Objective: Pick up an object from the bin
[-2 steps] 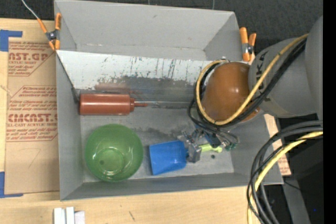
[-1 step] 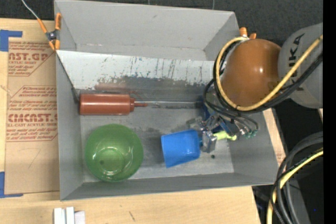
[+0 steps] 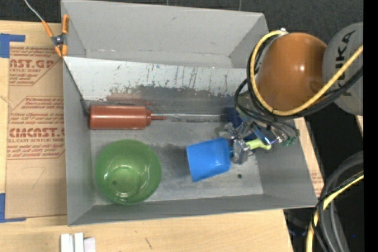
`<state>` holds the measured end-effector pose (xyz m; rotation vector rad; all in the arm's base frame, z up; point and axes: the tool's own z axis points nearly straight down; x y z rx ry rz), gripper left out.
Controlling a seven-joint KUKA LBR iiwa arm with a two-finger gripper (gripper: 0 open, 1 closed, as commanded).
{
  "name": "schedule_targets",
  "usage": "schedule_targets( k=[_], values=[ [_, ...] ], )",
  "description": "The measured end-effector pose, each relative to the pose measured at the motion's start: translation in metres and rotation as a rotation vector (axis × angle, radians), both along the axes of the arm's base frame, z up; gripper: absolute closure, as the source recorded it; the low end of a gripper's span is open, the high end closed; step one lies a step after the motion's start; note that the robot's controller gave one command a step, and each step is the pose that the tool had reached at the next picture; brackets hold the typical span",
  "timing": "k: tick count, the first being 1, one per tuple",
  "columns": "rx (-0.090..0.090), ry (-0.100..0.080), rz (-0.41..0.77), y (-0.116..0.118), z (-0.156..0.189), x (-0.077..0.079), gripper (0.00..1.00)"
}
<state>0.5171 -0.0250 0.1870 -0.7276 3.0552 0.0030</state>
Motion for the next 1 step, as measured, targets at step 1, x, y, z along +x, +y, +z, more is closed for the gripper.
schedule_targets(
  k=[1],
  values=[
    [0.001, 0.002, -0.013, -0.0017, 0.1495, -0.0216, 1.00]
  ],
)
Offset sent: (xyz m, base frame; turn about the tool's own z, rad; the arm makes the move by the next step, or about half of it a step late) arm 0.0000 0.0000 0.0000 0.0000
